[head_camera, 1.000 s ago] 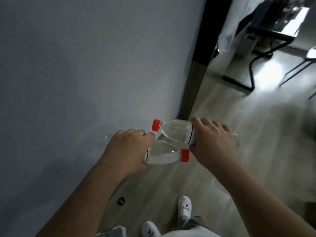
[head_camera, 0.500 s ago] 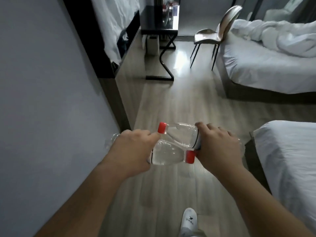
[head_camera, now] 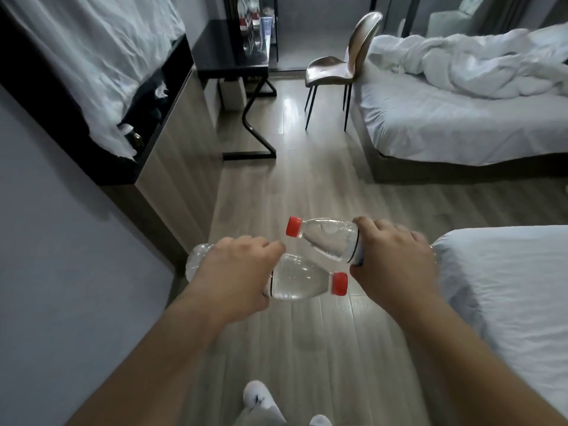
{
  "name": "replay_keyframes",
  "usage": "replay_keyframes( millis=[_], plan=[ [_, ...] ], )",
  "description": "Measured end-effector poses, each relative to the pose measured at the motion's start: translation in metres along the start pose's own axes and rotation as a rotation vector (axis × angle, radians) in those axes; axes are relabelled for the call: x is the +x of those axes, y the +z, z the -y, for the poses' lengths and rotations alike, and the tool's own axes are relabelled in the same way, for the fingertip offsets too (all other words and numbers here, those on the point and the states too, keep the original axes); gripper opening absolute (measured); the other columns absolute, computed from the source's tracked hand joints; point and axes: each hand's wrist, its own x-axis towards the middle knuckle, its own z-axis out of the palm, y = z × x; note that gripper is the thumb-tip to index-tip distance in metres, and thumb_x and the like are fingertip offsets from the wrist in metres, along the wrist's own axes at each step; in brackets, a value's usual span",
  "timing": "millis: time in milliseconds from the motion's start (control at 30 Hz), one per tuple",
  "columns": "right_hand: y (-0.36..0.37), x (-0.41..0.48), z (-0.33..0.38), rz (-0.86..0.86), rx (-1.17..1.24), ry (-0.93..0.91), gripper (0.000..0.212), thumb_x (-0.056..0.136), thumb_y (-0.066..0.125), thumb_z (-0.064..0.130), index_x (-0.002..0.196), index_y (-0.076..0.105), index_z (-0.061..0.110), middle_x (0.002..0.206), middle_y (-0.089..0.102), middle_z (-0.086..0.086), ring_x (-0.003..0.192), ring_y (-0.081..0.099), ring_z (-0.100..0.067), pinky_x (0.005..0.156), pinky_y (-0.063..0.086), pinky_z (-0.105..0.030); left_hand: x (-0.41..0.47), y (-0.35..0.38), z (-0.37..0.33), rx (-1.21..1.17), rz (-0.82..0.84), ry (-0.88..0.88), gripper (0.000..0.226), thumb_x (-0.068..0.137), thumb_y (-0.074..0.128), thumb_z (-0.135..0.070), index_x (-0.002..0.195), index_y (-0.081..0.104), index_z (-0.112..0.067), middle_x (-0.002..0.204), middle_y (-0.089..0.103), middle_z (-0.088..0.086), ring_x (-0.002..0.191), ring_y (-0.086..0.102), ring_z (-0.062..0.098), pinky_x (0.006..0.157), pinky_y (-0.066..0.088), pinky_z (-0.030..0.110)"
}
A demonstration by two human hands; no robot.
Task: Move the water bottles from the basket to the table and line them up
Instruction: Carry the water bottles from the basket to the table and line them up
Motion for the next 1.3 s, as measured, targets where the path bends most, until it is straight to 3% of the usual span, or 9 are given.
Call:
replay_keyframes(
  millis=[167,400,600,800,1033,1300],
  plan=[
    [0.023,0.067,-0.008,-0.043,-0.034,0.024,0.05,0.064,0.077,0.017,0.113,0.065,0.022,0.088,0.069,-0.001,0.077,0.065,-0.032,0.069,0.038,-0.036,0.078,0.017,0.03,0.006,0.0,0.062,0.045,0.059,0.075,-0.028,0.101,0.056,-0.029,0.085,0.056,-0.009,0.082,0.061,0.021,0.067,0.036,0.033],
    [0.043,0.177,-0.008,-0.065,-0.088,0.087,0.053,0.061,0.081,0.021,0.111,0.063,0.021,0.09,0.068,-0.002,0.076,0.064,-0.033,0.068,0.039,-0.036,0.201,0.007,0.087,-0.002,0.009,0.124,0.049,0.069,0.069,-0.03,0.117,0.056,-0.031,0.1,0.06,-0.009,0.098,0.061,0.021,0.08,0.046,0.035],
    [0.061,0.259,-0.016,-0.084,-0.095,0.16,0.06,0.055,0.087,0.025,0.111,0.064,0.021,0.088,0.068,-0.001,0.074,0.064,-0.032,0.069,0.042,-0.037,0.294,-0.009,0.118,-0.002,-0.009,0.19,0.05,0.075,0.068,-0.031,0.122,0.051,-0.032,0.107,0.059,-0.01,0.105,0.058,0.018,0.085,0.043,0.032],
    [0.093,0.346,-0.042,-0.072,-0.097,0.188,0.053,0.06,0.084,0.024,0.109,0.063,0.022,0.086,0.066,0.001,0.073,0.063,-0.032,0.068,0.039,-0.037,0.395,-0.001,0.133,-0.01,0.027,0.228,0.051,0.075,0.068,-0.033,0.123,0.049,-0.033,0.105,0.057,-0.011,0.102,0.057,0.017,0.083,0.043,0.031],
    [0.123,0.483,-0.09,-0.061,-0.059,0.164,0.057,0.06,0.084,0.029,0.111,0.062,0.022,0.09,0.066,0.001,0.074,0.063,-0.031,0.067,0.033,-0.037,0.535,-0.012,0.15,0.011,0.045,0.174,0.053,0.074,0.067,-0.032,0.124,0.05,-0.032,0.105,0.057,-0.01,0.104,0.057,0.018,0.086,0.045,0.033],
    [0.133,0.626,-0.123,-0.01,-0.014,0.119,0.058,0.06,0.083,0.027,0.113,0.061,0.021,0.092,0.065,0.0,0.081,0.064,-0.032,0.072,0.041,-0.04,0.658,-0.037,0.179,0.003,0.053,0.103,0.061,0.078,0.067,-0.034,0.135,0.044,-0.035,0.115,0.055,-0.012,0.113,0.054,0.017,0.08,0.031,0.029]
  ],
)
